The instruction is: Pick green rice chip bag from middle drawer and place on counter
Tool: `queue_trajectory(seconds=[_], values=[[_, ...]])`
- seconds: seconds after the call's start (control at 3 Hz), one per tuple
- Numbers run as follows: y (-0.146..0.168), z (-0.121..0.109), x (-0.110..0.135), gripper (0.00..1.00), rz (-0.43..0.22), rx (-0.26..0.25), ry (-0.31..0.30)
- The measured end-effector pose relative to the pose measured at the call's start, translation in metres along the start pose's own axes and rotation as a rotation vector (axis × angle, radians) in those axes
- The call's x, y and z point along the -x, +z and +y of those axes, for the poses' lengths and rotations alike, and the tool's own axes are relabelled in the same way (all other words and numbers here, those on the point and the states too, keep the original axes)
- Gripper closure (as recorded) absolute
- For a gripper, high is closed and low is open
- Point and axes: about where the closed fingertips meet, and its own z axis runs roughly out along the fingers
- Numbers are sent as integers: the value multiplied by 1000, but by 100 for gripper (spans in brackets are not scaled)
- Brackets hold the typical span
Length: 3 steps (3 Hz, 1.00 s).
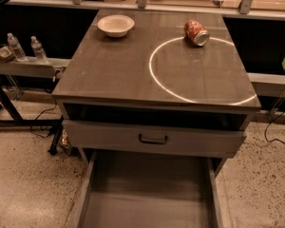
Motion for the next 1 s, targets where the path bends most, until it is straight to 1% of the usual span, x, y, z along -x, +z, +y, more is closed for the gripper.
queue_trajectory(seconds=[0.33,0.67,1.0], values=[[4,-11,48,100,-115,49,-34],[13,-10,108,100,-226,127,-79],[27,-3,174,100,-318,203,-131]])
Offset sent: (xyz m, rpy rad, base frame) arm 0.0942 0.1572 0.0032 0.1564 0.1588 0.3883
